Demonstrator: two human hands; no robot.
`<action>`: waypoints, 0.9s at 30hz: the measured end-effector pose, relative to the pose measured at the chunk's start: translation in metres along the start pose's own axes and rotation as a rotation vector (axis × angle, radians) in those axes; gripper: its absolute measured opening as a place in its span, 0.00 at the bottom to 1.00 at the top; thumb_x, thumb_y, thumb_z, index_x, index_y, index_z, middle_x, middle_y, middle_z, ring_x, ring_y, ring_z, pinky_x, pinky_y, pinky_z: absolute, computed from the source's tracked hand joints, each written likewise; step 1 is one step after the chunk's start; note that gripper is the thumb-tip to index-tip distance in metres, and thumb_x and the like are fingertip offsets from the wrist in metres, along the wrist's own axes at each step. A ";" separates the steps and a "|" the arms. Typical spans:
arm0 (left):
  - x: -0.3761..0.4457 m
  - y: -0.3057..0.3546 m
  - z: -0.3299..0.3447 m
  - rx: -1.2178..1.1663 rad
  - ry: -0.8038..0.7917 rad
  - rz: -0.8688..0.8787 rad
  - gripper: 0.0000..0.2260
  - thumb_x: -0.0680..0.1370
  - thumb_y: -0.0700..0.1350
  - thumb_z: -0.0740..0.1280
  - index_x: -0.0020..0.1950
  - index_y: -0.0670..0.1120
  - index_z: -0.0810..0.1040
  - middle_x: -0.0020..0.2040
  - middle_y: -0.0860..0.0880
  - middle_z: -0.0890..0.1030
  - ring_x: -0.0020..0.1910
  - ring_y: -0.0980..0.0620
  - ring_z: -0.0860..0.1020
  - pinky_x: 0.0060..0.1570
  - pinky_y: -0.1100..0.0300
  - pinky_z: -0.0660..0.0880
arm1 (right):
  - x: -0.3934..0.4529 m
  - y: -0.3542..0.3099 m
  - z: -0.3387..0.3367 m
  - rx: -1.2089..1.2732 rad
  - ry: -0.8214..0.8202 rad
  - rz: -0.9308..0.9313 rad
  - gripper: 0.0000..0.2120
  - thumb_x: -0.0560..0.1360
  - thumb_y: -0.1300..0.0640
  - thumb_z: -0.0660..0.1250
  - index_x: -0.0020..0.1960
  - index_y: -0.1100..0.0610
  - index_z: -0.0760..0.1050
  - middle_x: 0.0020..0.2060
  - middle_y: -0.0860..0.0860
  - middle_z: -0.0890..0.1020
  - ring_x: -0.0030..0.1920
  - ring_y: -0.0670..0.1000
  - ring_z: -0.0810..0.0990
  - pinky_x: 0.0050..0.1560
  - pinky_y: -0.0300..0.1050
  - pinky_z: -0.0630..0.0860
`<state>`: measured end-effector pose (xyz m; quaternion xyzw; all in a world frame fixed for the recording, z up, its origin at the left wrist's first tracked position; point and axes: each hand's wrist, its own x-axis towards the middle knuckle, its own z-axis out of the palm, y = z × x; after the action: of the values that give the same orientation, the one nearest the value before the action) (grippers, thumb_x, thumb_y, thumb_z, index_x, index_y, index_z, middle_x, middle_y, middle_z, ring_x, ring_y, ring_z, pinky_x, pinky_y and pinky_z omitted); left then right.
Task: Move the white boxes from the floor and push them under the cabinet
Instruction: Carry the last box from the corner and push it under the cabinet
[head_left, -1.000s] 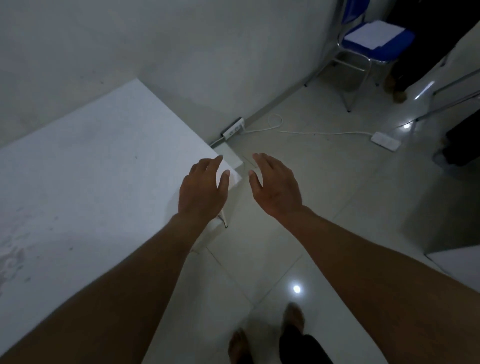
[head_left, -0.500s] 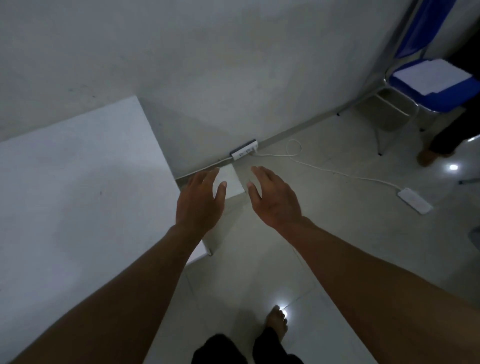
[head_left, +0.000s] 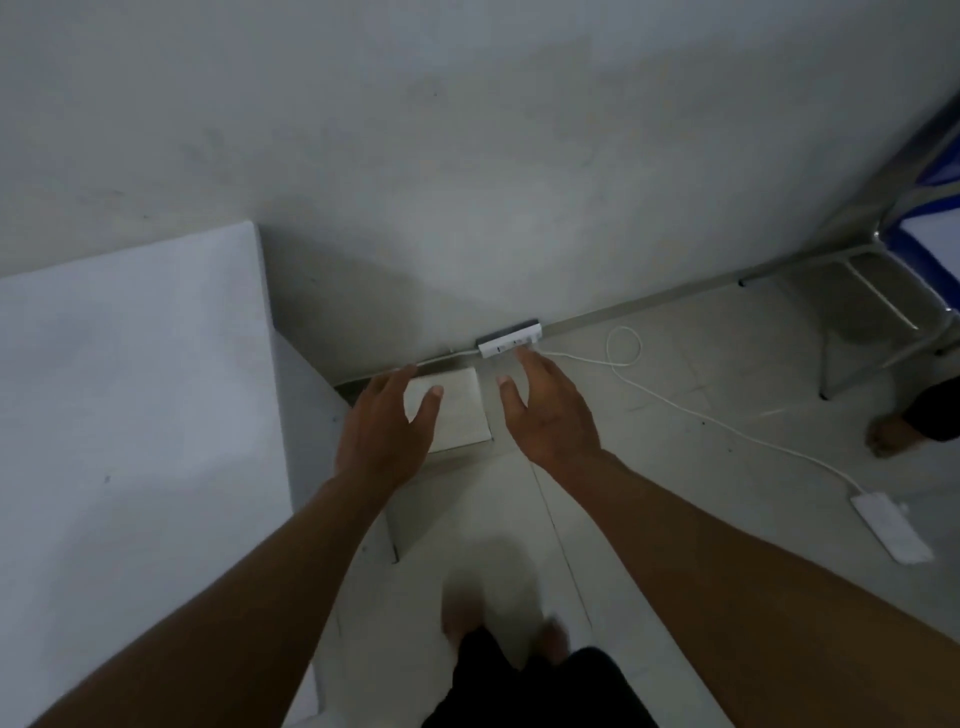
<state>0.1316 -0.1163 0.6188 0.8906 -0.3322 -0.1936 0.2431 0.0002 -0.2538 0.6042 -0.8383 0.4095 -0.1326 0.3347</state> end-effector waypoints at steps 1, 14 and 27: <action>0.009 -0.001 0.005 0.000 0.007 -0.025 0.23 0.80 0.60 0.59 0.69 0.48 0.71 0.63 0.43 0.76 0.60 0.43 0.75 0.59 0.45 0.74 | 0.009 0.003 0.004 0.014 0.000 0.000 0.22 0.80 0.49 0.61 0.73 0.53 0.67 0.69 0.53 0.73 0.68 0.53 0.70 0.64 0.44 0.66; 0.121 -0.043 0.130 -0.169 0.103 -0.366 0.27 0.79 0.64 0.58 0.73 0.50 0.69 0.70 0.48 0.72 0.67 0.50 0.71 0.61 0.60 0.63 | 0.134 0.108 0.105 0.061 -0.224 0.085 0.26 0.81 0.45 0.57 0.76 0.53 0.61 0.72 0.53 0.68 0.70 0.53 0.67 0.66 0.44 0.63; 0.214 -0.206 0.291 -0.232 0.205 -0.436 0.26 0.78 0.65 0.58 0.72 0.54 0.69 0.68 0.50 0.73 0.66 0.50 0.71 0.65 0.51 0.70 | 0.206 0.244 0.321 0.107 -0.161 0.015 0.28 0.80 0.42 0.59 0.75 0.55 0.62 0.71 0.55 0.70 0.70 0.53 0.68 0.64 0.40 0.61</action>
<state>0.2369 -0.2153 0.2290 0.9223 -0.0816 -0.1867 0.3285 0.1433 -0.3761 0.1926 -0.8240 0.3797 -0.0838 0.4121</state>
